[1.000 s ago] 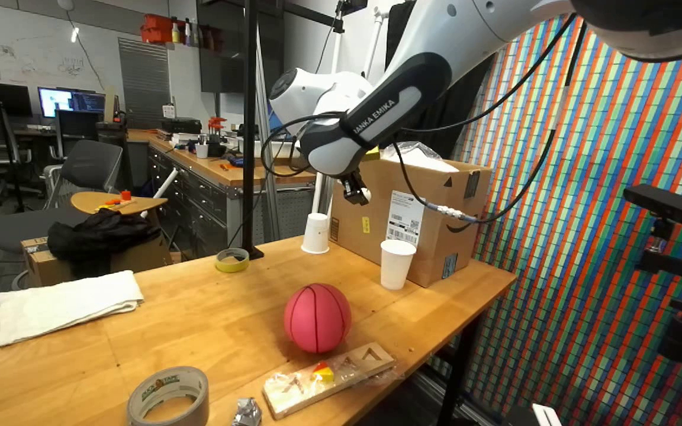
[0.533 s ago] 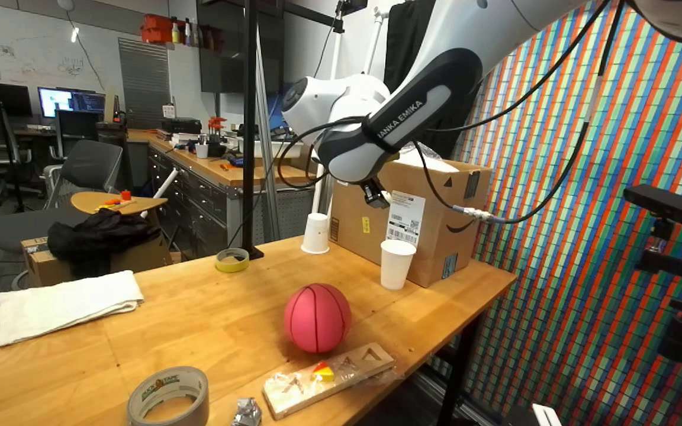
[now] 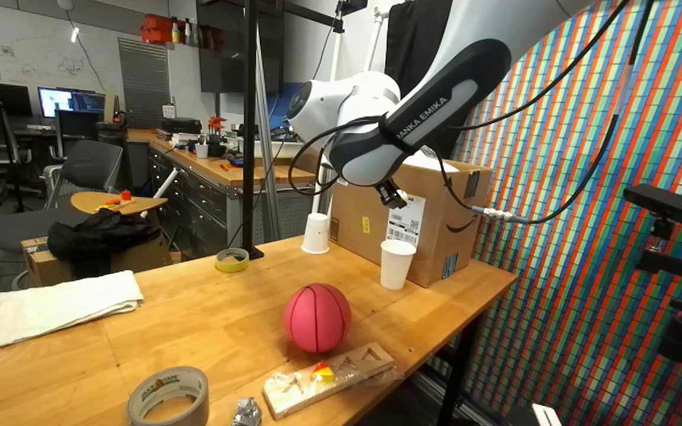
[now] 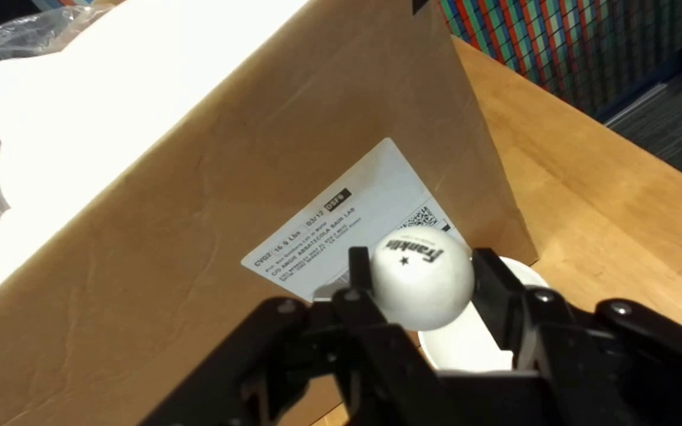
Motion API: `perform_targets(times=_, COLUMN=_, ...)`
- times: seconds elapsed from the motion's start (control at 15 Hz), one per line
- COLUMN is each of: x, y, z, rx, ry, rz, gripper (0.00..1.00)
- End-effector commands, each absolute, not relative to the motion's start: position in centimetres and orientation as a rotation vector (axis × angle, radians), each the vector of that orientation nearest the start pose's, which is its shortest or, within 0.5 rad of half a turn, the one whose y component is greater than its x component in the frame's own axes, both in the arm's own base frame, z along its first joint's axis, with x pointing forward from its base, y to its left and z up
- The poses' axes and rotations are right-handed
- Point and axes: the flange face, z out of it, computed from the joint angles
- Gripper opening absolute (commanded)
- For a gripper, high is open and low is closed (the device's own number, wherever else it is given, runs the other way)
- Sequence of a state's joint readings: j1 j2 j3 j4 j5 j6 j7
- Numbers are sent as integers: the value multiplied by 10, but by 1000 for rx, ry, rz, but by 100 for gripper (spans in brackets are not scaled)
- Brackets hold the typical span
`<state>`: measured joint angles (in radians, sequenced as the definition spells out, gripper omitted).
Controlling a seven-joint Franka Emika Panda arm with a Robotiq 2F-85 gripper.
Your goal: Move the seal tape and pick up the white ball and put it in the cup, then pick up the red ball and place it on the seal tape
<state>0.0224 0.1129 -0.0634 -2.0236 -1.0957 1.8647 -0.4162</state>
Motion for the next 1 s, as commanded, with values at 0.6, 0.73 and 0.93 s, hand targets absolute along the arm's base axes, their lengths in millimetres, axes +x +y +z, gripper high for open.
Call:
perform_targets(times=0.6, x=539, y=-84, z=402, rx=1932, ry=1006, rz=-596, gripper=22)
perform_targets(times=0.73, x=542, y=-85, z=402, rx=1928, ry=1015, rz=-599, gripper=22)
perform_targets(times=0.93, x=545, y=-88, z=403, rx=1924, ry=1029, rz=-603, gripper=22)
